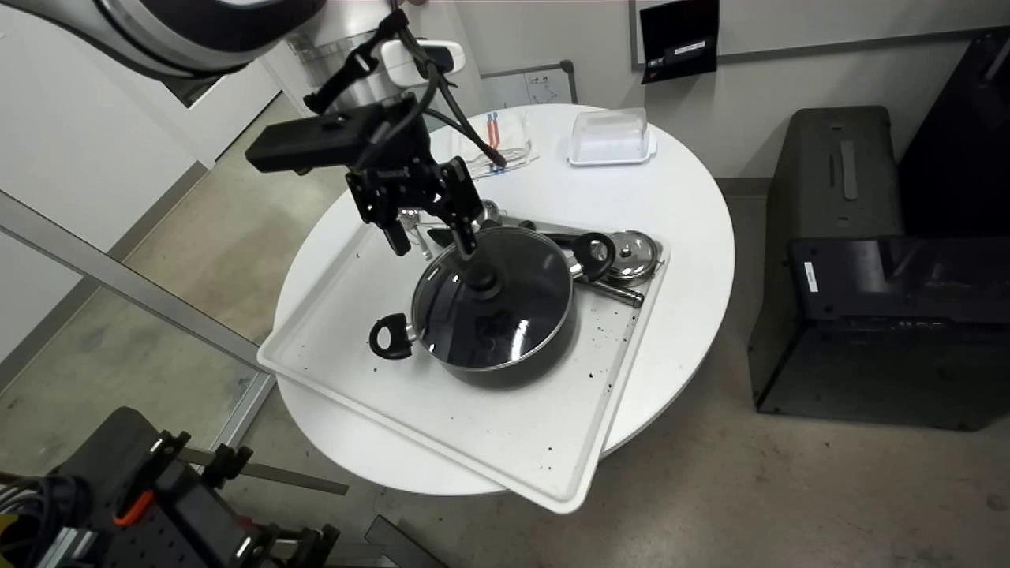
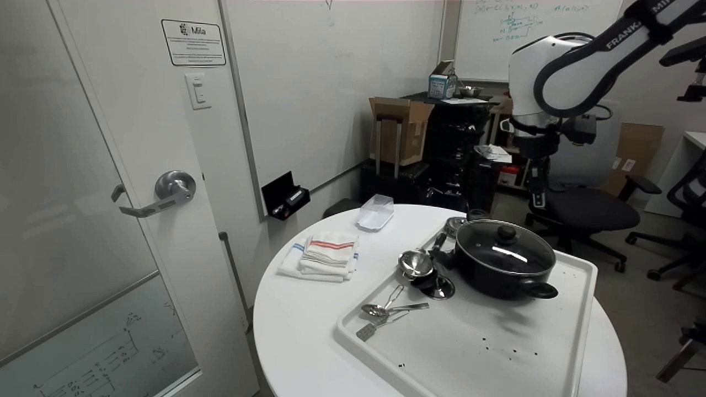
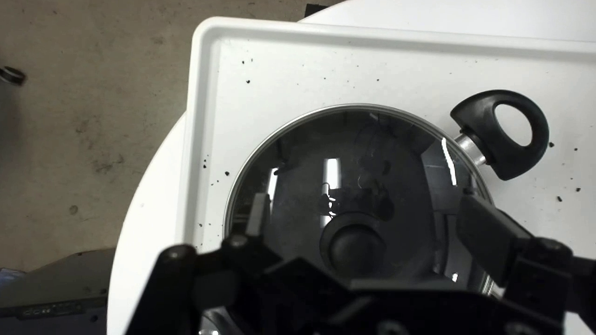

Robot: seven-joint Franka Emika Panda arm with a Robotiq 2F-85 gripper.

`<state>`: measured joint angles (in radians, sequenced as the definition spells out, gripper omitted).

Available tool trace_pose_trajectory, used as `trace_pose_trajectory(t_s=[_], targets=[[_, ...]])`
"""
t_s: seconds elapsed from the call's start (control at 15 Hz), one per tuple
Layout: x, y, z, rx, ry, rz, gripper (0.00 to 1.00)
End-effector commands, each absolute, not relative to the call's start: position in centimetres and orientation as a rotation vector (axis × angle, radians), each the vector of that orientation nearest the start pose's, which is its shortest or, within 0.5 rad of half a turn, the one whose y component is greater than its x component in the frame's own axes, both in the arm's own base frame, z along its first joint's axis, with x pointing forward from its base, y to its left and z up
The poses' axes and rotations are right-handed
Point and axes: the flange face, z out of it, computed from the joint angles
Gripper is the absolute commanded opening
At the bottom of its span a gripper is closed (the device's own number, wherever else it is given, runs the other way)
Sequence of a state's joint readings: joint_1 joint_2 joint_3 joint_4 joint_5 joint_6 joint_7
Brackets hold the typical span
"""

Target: Uncover the pot

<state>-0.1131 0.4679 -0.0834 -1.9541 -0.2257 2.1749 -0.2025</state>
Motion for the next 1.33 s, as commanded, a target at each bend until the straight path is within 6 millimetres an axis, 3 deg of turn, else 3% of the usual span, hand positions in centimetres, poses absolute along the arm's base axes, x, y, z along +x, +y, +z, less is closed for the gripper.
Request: trace_pose_trajectory(t_s=[0.0, 0.87, 1.2, 1.27], targets=[[60.5, -12.0, 19.9, -3.236, -0.313, 0.461, 1.0], [63.7, -11.7, 11.9, -3.205, -0.393, 0.576, 1.0], [64.2, -11.6, 10.7, -3.19, -0.423, 0.605, 1.0], [64.3, -11.6, 10.6, -3.186, -0.427, 0.613, 0.96]])
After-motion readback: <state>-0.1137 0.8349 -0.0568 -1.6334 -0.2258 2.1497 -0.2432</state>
